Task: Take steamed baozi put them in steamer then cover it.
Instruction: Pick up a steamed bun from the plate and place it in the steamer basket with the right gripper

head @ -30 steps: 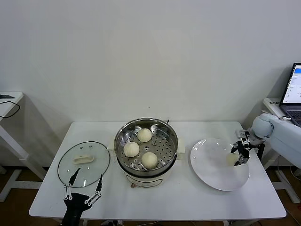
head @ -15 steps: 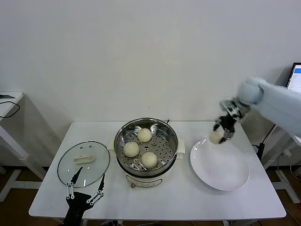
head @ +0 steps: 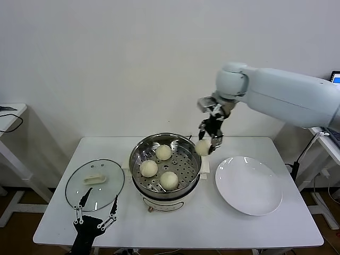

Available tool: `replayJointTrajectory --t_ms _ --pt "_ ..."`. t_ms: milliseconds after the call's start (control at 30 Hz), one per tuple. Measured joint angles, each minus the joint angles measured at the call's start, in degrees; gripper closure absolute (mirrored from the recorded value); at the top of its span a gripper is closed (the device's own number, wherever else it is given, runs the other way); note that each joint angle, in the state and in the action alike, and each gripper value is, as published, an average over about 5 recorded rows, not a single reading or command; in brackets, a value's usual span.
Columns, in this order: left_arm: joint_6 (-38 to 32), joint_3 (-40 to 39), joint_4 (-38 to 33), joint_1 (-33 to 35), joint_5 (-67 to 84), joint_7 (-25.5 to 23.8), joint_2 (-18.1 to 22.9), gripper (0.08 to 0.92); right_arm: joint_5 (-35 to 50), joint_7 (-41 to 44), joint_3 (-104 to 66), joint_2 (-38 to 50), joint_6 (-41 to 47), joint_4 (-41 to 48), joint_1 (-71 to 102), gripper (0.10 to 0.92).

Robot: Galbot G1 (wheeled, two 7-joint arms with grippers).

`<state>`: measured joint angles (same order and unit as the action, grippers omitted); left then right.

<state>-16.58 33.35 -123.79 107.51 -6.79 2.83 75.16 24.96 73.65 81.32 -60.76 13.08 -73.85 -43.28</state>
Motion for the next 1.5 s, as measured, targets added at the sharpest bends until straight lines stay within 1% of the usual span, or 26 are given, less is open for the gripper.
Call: replayJointTrajectory --t_ms 133,500,967,1067,1133,1300,1400,1500 --pt "-0.03 0.04 0.2 -0.05 0.01 0.01 0.04 0.177 0.83 -1.73 1.21 -2.81 1.37 0.07 0.24 0.402" --pt "-0.19 0.52 0.27 0.08 0.08 0.03 0.07 0.177 0.77 -4.87 2.97 -8.47 3.07 2.91 3.3 0.406" --pt "-0.53 1.0 0.19 0.52 0.08 0.2 0.15 0.177 -1.09 -6.43 3.66 -11.07 3.88 6.0 7.01 0.399" --pt "-0.65 1.09 0.18 0.52 0.08 0.35 0.19 0.177 -1.27 -6.73 3.65 -11.35 3.93 6.4 7.67 0.378" --pt "-0.7 1.16 0.17 0.49 0.08 0.5 0.19 0.177 -1.33 -6.96 3.61 -11.43 3.94 6.61 8.03 0.344" --pt "-0.73 1.29 0.16 0.36 0.08 0.76 0.15 0.177 -1.33 -7.54 3.17 -11.17 3.95 6.59 8.36 0.228" --pt "-0.73 1.29 0.16 0.3 0.07 0.92 0.17 0.177 -1.31 -7.74 2.82 -10.75 4.02 6.13 8.27 0.206" --pt "-0.69 1.37 0.1 0.26 0.05 1.02 0.17 0.177 -1.24 -7.86 2.37 -10.04 4.05 5.21 7.92 0.203"
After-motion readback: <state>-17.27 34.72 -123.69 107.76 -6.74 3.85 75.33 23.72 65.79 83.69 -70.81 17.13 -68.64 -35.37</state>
